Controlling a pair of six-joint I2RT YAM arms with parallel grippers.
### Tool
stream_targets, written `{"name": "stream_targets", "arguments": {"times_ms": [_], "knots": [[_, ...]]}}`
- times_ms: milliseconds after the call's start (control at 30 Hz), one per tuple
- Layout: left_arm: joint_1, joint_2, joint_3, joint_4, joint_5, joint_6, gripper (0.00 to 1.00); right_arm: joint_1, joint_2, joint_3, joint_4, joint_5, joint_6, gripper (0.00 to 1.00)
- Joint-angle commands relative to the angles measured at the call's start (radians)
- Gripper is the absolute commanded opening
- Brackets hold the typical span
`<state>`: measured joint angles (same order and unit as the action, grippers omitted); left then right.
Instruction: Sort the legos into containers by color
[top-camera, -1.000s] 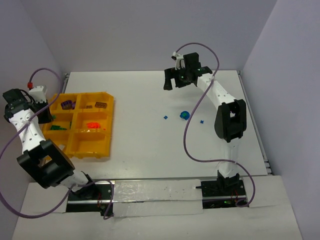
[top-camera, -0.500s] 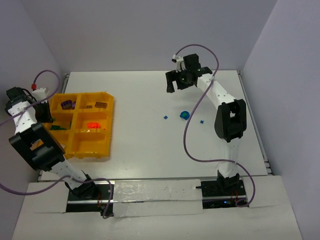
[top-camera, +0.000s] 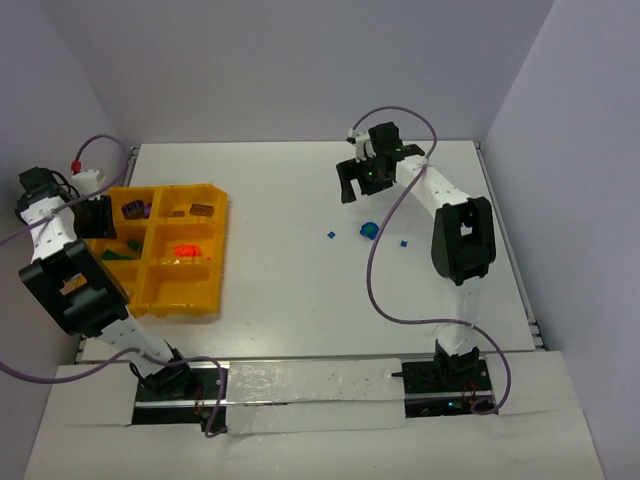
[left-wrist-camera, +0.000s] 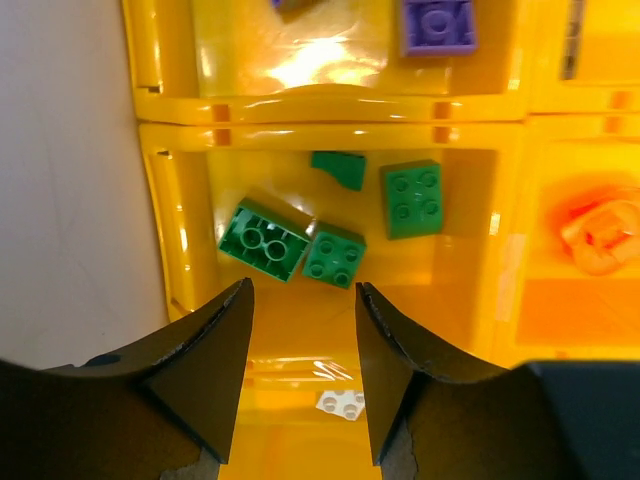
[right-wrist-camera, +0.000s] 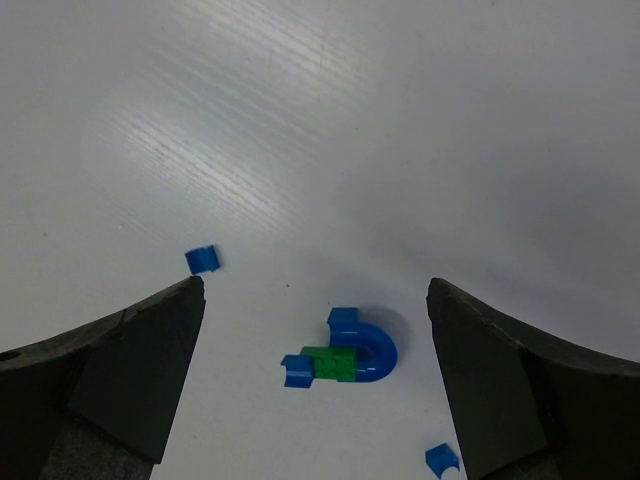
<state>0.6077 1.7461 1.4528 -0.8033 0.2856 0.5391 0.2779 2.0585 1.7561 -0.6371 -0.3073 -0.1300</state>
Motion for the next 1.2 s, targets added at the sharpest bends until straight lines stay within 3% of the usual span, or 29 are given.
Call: {"name": "stream_targets", "arguments": {"times_ms": [0, 267, 333, 500, 700, 800, 1000, 1167], "knots": [[-0.022, -0.130, -0.027, 0.052, 0.104, 0.032, 0.53, -0.017, -0.121, -0.067, -0.012, -0.012, -0.080, 0.95], [-0.169, -0.303, -0.107, 0.192, 0.168, -0.064, 0.53, -0.016, -0.173, -0.154, -0.082, 0.004, -0.176, 0.79], [-0.251, -0.350, -0.148, 0.234, 0.169, -0.099, 0.53, -0.016, -0.185, -0.175, -0.096, 0.038, -0.220, 0.76], [-0.339, -0.410, -0.195, 0.285, 0.208, -0.163, 0.53, -0.017, -0.167, -0.161, -0.196, 0.010, -0.376, 0.70], [-0.380, -0.399, -0.154, 0.222, 0.409, -0.170, 0.52, -0.082, -0.197, -0.171, -0.281, -0.111, -0.762, 0.56], [-0.407, -0.399, -0.148, 0.215, 0.469, -0.161, 0.52, -0.133, -0.186, -0.167, -0.375, -0.196, -1.024, 0.54], [-0.456, -0.383, -0.142, 0.224, 0.483, -0.180, 0.51, -0.187, -0.147, -0.153, -0.492, -0.266, -1.485, 0.51], [-0.467, -0.351, -0.109, 0.193, 0.486, -0.180, 0.51, -0.187, -0.092, -0.112, -0.561, -0.295, -1.650, 0.51]]}}
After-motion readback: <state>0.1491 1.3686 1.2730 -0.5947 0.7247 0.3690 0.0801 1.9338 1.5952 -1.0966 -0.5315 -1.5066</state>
